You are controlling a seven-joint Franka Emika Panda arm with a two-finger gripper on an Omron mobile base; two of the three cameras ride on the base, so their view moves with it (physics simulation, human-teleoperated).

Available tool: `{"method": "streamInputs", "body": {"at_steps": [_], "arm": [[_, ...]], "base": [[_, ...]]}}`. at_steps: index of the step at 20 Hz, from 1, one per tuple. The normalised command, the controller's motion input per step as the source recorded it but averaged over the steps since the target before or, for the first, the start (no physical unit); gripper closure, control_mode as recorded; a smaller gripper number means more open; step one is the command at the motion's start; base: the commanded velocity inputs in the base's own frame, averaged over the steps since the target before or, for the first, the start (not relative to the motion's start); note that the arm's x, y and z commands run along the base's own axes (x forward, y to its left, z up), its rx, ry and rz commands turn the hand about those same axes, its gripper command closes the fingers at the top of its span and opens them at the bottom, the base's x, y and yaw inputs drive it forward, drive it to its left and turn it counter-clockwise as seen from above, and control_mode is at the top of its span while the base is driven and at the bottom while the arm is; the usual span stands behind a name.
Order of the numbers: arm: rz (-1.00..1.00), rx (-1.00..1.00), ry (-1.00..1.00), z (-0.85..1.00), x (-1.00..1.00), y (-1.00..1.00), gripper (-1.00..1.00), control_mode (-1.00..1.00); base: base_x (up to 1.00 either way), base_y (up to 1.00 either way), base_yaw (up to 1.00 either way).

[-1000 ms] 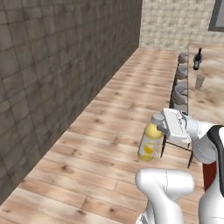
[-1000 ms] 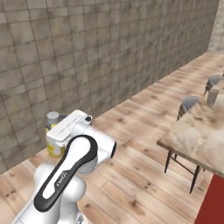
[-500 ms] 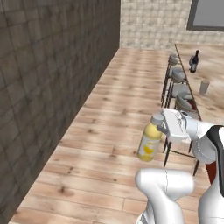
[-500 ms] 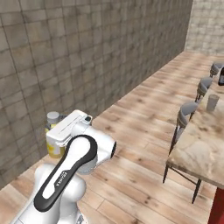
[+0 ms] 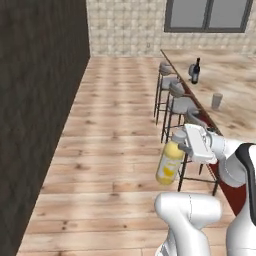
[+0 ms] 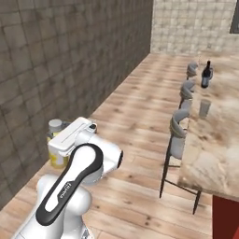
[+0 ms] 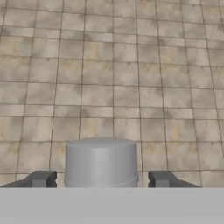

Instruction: There is a wine glass and glass cup on the dining counter. Place the wine bottle next to the wine glass and the juice bottle next to the glass cup.

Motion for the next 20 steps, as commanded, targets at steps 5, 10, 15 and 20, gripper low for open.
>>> {"method": "streamInputs", "body": {"at_steps": [5, 10, 15, 20], "arm": [[0.00, 0.00, 0.00, 0.00, 0.00, 0.00, 1.00, 1.00], [0.00, 0.00, 0.00, 0.00, 0.00, 0.00, 1.00, 1.00], [0.00, 0.00, 0.00, 0.00, 0.00, 0.00, 1.00, 1.00], [0.00, 0.00, 0.00, 0.00, 0.00, 0.00, 1.00, 1.00]], "base": [[0.53, 0.34, -0.59], [0.50, 0.33, -0.62], [0.54, 0.34, -0.59], [0.64, 0.37, -0.48]]}}
